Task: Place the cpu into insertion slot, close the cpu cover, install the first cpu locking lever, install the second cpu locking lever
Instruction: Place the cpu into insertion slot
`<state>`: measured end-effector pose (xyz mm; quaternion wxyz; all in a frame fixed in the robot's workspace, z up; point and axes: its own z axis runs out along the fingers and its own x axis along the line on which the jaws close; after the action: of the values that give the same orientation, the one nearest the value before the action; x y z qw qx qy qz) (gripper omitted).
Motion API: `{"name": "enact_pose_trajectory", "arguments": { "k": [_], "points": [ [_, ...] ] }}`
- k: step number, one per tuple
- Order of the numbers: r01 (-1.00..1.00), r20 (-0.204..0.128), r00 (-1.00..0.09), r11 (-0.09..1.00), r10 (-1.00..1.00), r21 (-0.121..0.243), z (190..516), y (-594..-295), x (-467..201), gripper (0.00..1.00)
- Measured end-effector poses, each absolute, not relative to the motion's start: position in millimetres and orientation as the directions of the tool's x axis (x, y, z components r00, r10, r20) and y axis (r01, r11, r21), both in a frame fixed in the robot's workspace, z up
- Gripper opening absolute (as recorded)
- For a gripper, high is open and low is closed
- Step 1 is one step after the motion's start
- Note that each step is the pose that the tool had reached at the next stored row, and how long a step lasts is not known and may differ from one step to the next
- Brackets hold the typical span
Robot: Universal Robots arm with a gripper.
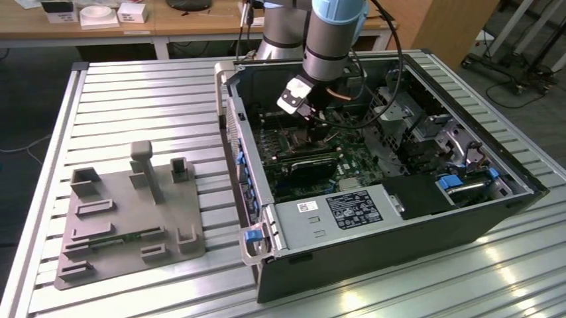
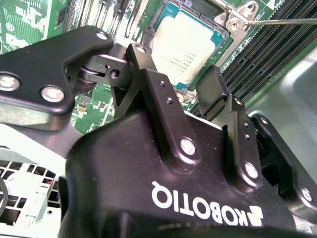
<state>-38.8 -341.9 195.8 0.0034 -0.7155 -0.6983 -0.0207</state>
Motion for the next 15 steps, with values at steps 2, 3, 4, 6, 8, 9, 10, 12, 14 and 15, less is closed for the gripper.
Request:
{"name": "enact_pose_trajectory", "arguments": {
  "k": [2, 3, 4, 6, 8, 9, 10, 12, 14, 15],
  "points": [
    [0.999, 0.035, 0.024, -0.025, 0.999, 0.024, 195.7, -341.9, -38.8, 0.6],
    [0.999, 0.034, 0.024, -0.025, 0.999, 0.024, 195.6, -341.9, -38.8, 0.6],
    [0.999, 0.034, 0.024, -0.025, 0.999, 0.024, 195.6, -341.9, -38.8, 0.6],
    [0.999, 0.035, 0.024, -0.025, 0.999, 0.024, 195.6, -341.9, -38.8, 0.6],
    [0.999, 0.035, 0.024, -0.025, 0.999, 0.024, 195.5, -341.9, -38.8, 0.6],
    [0.999, 0.035, 0.024, -0.025, 0.999, 0.024, 195.5, -341.9, -38.8, 0.6],
    [0.999, 0.035, 0.024, -0.025, 0.999, 0.024, 195.5, -341.9, -38.8, 0.6],
    [0.999, 0.035, 0.024, -0.025, 0.999, 0.024, 195.5, -341.9, -38.8, 0.6],
    [0.999, 0.035, 0.024, -0.025, 0.999, 0.024, 195.5, -341.9, -38.8, 0.62],
    [0.999, 0.035, 0.024, -0.025, 0.999, 0.024, 195.5, -341.9, -38.8, 0.62]
  ]
}}
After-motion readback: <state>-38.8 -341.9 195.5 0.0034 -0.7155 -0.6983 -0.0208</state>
